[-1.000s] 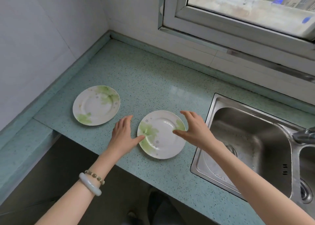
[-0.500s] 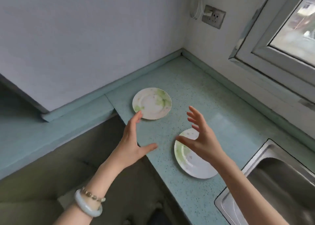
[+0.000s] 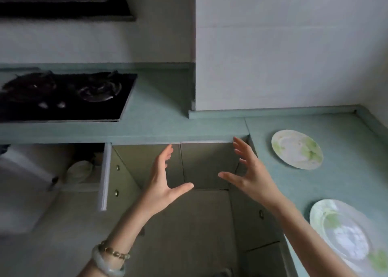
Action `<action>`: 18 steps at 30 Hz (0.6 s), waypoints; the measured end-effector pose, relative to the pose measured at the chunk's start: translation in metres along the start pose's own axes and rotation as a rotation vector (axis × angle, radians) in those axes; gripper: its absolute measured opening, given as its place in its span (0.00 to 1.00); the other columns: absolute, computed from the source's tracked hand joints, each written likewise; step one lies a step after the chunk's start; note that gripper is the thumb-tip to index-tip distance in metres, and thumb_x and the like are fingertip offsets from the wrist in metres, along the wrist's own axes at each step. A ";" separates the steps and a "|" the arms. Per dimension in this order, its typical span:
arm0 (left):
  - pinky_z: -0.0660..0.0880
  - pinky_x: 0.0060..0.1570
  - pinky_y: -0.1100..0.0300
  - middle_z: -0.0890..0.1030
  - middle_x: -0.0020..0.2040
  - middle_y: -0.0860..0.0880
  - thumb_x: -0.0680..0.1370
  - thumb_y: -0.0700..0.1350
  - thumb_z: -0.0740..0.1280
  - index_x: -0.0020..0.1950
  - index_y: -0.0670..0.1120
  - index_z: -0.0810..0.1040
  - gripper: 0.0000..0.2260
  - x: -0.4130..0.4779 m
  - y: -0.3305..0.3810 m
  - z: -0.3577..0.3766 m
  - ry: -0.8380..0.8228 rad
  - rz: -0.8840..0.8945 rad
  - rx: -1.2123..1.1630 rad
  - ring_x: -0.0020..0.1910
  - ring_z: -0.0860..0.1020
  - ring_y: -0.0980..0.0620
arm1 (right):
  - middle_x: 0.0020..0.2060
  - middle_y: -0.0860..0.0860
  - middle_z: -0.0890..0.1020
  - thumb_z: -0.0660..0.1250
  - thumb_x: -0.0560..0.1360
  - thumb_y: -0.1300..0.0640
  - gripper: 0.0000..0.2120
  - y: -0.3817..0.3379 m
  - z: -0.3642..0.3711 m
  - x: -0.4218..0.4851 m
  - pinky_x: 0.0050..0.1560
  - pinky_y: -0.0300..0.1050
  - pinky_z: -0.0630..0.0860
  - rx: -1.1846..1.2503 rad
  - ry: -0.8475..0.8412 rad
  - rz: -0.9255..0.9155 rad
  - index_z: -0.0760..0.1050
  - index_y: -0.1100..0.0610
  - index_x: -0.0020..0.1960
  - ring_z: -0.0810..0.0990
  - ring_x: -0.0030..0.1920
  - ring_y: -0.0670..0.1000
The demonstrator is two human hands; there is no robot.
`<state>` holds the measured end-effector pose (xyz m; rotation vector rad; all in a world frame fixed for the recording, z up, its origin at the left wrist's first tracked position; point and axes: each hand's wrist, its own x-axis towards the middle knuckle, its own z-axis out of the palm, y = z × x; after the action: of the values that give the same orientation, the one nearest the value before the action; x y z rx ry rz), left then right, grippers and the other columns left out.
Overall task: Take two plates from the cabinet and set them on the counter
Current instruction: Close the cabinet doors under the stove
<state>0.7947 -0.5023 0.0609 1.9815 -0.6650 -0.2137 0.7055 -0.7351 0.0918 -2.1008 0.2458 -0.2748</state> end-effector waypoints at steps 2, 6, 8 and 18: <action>0.56 0.68 0.72 0.58 0.75 0.51 0.69 0.49 0.76 0.75 0.57 0.48 0.45 -0.031 -0.013 -0.037 0.043 -0.016 0.002 0.73 0.58 0.63 | 0.70 0.45 0.67 0.77 0.65 0.52 0.44 -0.024 0.036 -0.004 0.68 0.42 0.66 0.010 -0.042 -0.039 0.57 0.47 0.75 0.67 0.68 0.41; 0.57 0.69 0.69 0.57 0.76 0.53 0.68 0.55 0.74 0.72 0.64 0.46 0.44 -0.102 -0.041 -0.109 0.140 -0.057 0.016 0.74 0.58 0.61 | 0.70 0.43 0.67 0.77 0.65 0.50 0.44 -0.068 0.113 -0.023 0.65 0.35 0.65 0.015 -0.119 -0.100 0.57 0.45 0.74 0.68 0.66 0.40; 0.57 0.69 0.71 0.56 0.76 0.54 0.67 0.58 0.73 0.71 0.66 0.46 0.44 -0.142 -0.056 -0.142 0.197 -0.079 0.032 0.74 0.58 0.60 | 0.70 0.43 0.67 0.77 0.64 0.48 0.44 -0.088 0.152 -0.035 0.65 0.37 0.66 0.011 -0.165 -0.129 0.57 0.46 0.74 0.69 0.67 0.42; 0.60 0.70 0.57 0.59 0.73 0.59 0.63 0.67 0.71 0.69 0.73 0.47 0.43 -0.306 -0.114 -0.272 0.452 -0.198 0.101 0.72 0.60 0.63 | 0.67 0.45 0.68 0.77 0.67 0.55 0.40 -0.184 0.312 -0.083 0.63 0.40 0.67 -0.002 -0.357 -0.275 0.59 0.50 0.73 0.70 0.65 0.45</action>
<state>0.6944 -0.0895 0.0570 2.0953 -0.1916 0.1509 0.7291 -0.3640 0.0824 -2.1411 -0.2559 -0.0559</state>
